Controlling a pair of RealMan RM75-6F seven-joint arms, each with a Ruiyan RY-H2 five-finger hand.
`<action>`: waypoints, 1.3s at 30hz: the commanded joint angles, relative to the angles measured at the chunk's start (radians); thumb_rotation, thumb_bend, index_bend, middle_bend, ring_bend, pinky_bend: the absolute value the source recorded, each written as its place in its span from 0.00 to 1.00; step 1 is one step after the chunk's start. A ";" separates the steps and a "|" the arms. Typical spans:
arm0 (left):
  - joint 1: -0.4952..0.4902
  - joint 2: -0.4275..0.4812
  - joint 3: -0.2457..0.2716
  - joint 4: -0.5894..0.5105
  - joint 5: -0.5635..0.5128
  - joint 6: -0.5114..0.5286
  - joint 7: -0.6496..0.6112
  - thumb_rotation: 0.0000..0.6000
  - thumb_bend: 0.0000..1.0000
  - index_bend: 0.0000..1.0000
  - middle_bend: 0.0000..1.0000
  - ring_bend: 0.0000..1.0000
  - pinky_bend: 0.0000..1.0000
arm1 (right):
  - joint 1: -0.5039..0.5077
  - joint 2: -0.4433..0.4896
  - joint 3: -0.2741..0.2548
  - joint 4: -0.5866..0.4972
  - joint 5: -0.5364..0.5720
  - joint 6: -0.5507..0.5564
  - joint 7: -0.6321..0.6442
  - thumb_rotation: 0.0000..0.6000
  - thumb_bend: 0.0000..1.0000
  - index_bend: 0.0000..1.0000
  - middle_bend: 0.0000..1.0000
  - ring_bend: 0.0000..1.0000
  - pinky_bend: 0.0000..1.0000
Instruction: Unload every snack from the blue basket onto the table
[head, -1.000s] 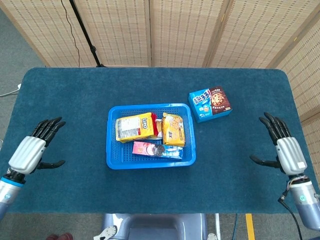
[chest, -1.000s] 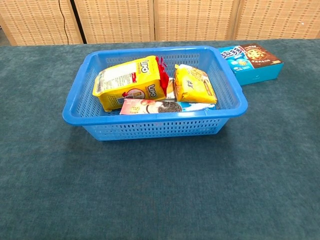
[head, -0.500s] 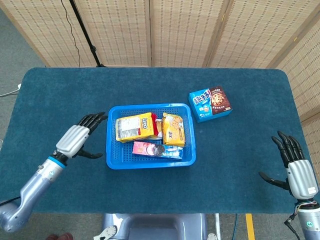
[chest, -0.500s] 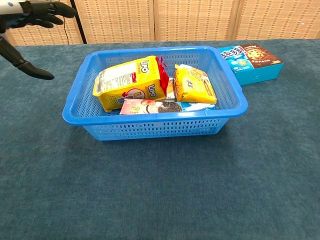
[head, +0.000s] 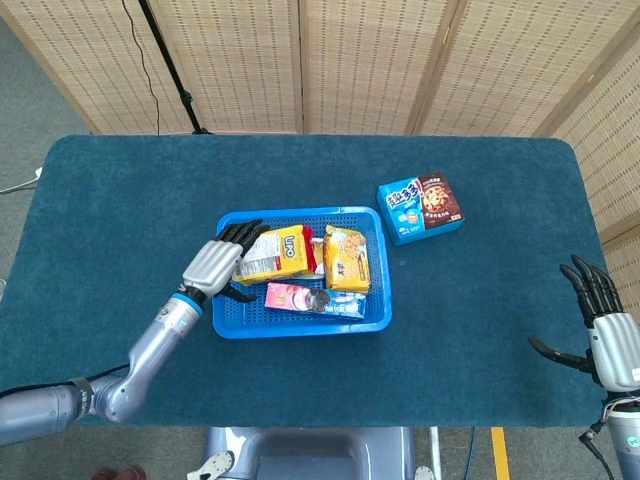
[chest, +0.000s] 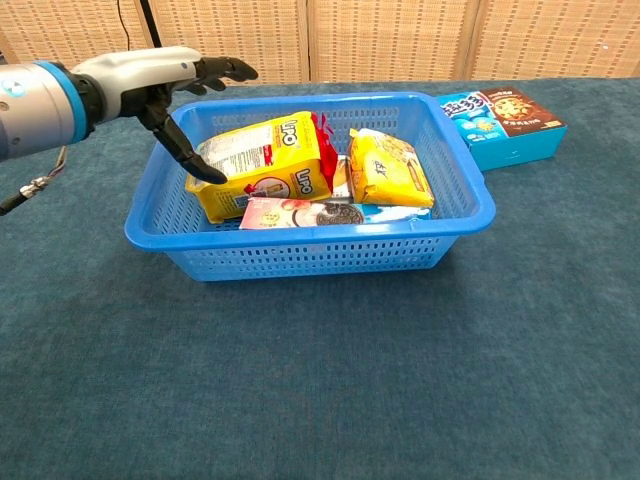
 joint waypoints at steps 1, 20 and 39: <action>-0.045 -0.053 -0.009 0.056 -0.063 -0.026 0.033 1.00 0.00 0.00 0.00 0.00 0.00 | -0.002 0.002 0.006 0.003 0.007 -0.005 0.009 1.00 0.00 0.05 0.00 0.00 0.05; -0.114 -0.216 -0.021 0.269 -0.163 -0.050 0.006 1.00 0.08 0.28 0.32 0.32 0.46 | -0.002 0.004 0.023 0.014 0.031 -0.046 0.046 1.00 0.00 0.05 0.00 0.00 0.05; 0.022 0.002 -0.142 0.013 0.128 0.136 -0.288 1.00 0.23 0.52 0.52 0.49 0.57 | -0.009 0.008 0.026 0.004 0.022 -0.049 0.050 1.00 0.00 0.05 0.00 0.00 0.06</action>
